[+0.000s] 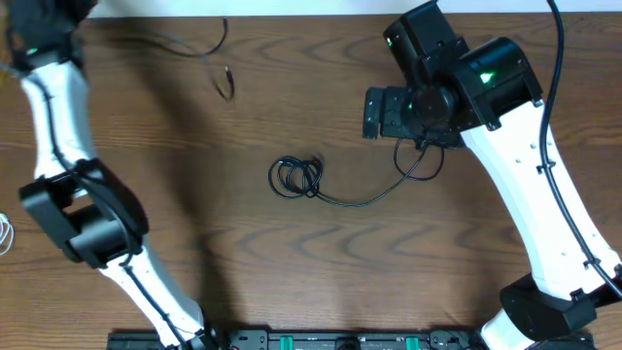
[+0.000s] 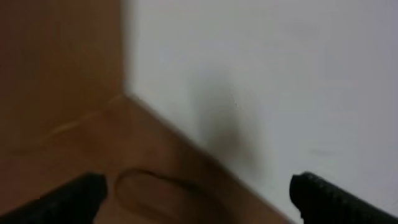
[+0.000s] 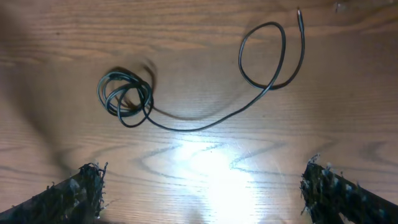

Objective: Untangle cables

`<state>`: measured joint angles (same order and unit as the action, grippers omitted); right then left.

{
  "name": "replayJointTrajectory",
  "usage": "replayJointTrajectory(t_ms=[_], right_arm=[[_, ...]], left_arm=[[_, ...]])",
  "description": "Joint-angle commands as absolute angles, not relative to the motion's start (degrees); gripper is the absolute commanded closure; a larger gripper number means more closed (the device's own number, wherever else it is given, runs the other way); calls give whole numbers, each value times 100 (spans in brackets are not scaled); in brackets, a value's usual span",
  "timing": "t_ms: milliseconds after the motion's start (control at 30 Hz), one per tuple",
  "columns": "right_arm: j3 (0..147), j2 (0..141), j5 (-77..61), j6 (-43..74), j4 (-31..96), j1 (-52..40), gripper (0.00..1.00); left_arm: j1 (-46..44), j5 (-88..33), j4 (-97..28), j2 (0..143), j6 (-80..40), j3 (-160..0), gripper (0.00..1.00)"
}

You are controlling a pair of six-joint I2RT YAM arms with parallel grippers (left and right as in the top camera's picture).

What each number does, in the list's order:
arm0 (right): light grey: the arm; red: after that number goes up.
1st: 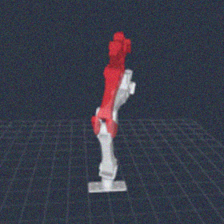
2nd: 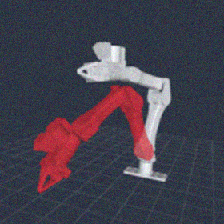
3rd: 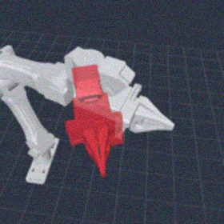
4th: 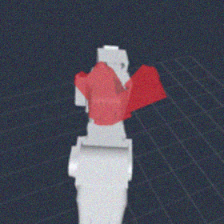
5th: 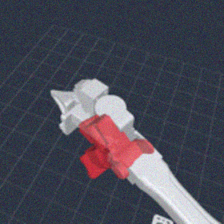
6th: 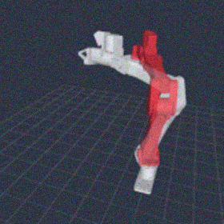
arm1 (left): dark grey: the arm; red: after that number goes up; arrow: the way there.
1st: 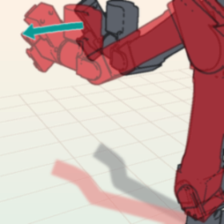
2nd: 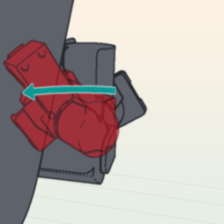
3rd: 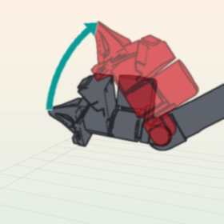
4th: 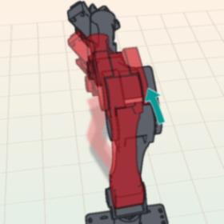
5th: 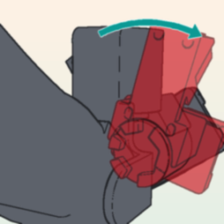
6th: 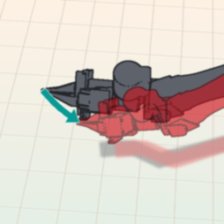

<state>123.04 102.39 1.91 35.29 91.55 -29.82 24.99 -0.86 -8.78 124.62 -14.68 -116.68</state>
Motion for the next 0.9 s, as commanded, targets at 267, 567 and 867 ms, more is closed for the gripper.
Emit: replayJointTrajectory(t_ms=[267,567,867], right_arm=[[12250,10235,89,3356,9109,-3076,1],[12248,10235,91,3356,9070,-3352,1],[12248,10235,93,3354,9063,-3575,1]], left_arm=[[2849,296,-2471,12206,-1315,-11799,1],[2392,-1151,-4217,12250,-1315,-11533,9],[1682,-902,-5395,12337,-2053,-11458,9]])
